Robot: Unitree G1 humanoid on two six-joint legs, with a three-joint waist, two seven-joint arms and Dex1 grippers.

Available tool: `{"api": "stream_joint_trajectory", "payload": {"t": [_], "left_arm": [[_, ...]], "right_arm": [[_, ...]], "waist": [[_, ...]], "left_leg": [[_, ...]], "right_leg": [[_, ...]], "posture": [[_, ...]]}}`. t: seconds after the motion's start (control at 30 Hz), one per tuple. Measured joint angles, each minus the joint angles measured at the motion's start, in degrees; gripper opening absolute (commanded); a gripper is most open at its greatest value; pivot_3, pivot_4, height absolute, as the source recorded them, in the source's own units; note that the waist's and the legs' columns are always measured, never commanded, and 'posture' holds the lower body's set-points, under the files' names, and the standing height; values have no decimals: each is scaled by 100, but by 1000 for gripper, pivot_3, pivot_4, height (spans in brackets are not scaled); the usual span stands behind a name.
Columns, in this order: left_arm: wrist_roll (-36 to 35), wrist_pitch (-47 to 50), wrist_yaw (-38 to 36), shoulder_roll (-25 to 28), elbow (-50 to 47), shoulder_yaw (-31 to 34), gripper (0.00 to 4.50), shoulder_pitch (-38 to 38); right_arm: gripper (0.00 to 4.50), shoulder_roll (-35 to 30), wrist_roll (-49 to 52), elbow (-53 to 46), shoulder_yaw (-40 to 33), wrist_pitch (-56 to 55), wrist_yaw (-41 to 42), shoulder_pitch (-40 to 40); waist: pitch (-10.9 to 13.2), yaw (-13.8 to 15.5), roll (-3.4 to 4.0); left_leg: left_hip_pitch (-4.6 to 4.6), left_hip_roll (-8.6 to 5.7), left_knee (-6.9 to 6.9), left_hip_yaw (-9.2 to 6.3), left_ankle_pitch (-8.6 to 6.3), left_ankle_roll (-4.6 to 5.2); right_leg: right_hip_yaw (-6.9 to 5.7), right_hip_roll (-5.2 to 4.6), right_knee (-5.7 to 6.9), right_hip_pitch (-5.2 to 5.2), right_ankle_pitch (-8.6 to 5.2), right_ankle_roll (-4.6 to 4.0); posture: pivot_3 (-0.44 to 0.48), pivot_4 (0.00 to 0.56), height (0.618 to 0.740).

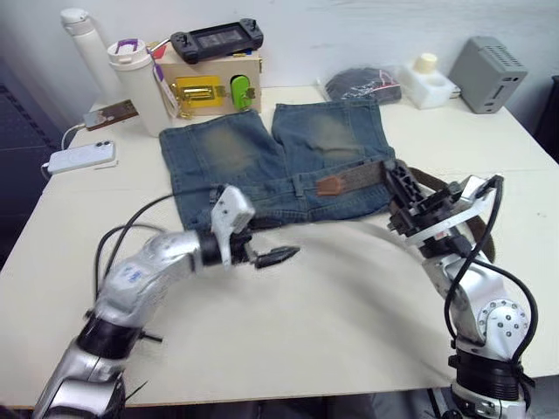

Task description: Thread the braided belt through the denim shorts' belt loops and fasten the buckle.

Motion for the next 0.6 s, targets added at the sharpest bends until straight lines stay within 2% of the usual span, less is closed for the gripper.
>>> {"api": "stream_joint_trajectory", "payload": {"t": [0.07,0.2,0.3,0.6], "left_arm": [[1323,-1283,-100,-16,1059,-523,4458,-543],[2484,-2676,-178,-324,2464,-959,4458,-1063],[2921,-3249,-178,-564,3163,-1004,3734,-1373],[3157,-3553,-180,-952,3944,-724,247,-1503]], "right_arm": [[0,-20,3,43,-132,11,2,-12],[0,-30,6,51,-188,44,0,-16],[0,-23,-1,31,-145,120,1,-48],[0,14,-72,7,-147,83,-58,-142]], "waist": [[0,-7,1],[-1,-71,0],[-5,-66,3],[-6,-85,3]], "left_leg": [[4,-1,-16,3,-1,2],[6,0,-20,-8,-1,2],[9,-1,-11,-8,3,3],[11,-1,-10,-10,3,3]], "right_leg": [[3,-4,0,-3,0,0],[-6,-3,0,-1,1,2],[-3,-4,0,6,1,3],[-2,-2,1,6,2,5]], "posture": [[0,150,645],[0,150,645],[0,150,645],[0,150,645]]}}
